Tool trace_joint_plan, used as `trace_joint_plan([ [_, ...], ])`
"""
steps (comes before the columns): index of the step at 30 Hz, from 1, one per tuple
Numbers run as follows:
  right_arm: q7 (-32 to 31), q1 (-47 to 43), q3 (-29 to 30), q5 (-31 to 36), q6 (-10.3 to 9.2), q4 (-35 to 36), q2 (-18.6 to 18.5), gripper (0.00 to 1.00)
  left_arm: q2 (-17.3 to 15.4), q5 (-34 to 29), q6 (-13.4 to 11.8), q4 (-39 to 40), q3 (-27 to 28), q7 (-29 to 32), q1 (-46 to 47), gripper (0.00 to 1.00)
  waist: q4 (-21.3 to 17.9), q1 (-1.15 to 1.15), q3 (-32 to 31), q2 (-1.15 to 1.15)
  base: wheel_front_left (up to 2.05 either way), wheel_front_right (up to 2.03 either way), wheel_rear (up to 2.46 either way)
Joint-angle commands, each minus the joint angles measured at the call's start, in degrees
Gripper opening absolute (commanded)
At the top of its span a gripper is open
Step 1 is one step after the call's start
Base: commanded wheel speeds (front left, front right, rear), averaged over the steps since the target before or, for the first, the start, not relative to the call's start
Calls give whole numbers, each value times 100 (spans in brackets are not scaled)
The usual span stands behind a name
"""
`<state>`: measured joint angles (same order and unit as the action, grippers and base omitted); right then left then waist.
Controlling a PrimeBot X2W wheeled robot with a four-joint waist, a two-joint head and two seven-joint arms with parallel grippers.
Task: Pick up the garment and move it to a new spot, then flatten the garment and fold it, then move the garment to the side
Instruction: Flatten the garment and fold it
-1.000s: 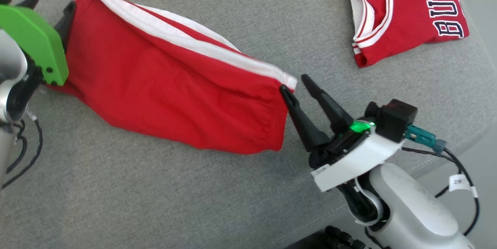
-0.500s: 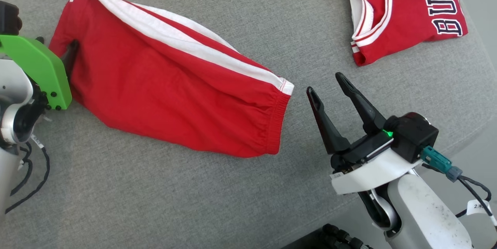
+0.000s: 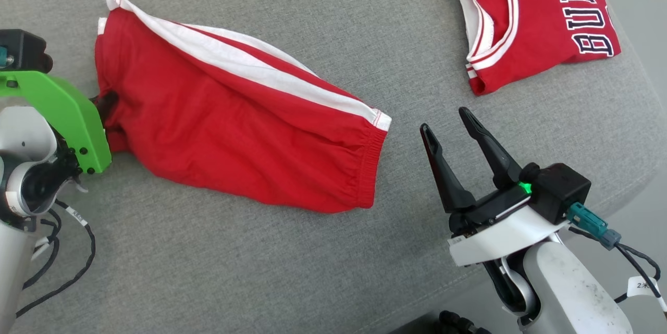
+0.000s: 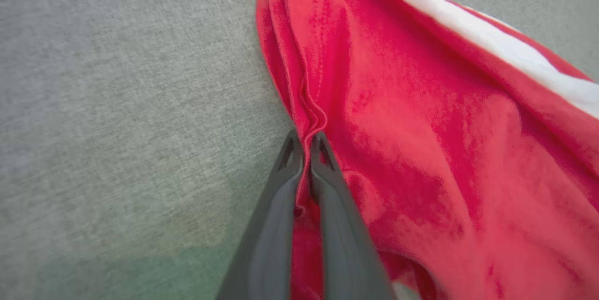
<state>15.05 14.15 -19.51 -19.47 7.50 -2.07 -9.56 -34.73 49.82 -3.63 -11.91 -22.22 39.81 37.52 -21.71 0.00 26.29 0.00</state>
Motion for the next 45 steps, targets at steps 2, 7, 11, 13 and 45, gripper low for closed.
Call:
trace_joint_plan([
  [2,16,-128,48,43,-3,-22,-10,100,45,45,-111,156,111,-186,-221,0,210,0,-224,0,0,0,0],
  [7,16,-271,154,84,-3,-59,-126,100,149,130,-325,561,347,-687,-703,0,535,0,-485,0,0,0,0],
  [11,16,-411,211,97,-3,-108,-262,100,281,236,-454,997,502,-1085,-1366,0,847,0,-692,0,0,0,0],
  [13,16,-486,237,93,-3,-135,-346,100,342,267,-496,1195,545,-1289,-1724,0,1017,0,-807,0,0,0,0],
  [45,-1500,-38,-182,268,-6,-363,-673,100,1702,-1822,-1152,1037,445,-5468,-3551,100,2352,0,-1457,0,0,0,0],
])
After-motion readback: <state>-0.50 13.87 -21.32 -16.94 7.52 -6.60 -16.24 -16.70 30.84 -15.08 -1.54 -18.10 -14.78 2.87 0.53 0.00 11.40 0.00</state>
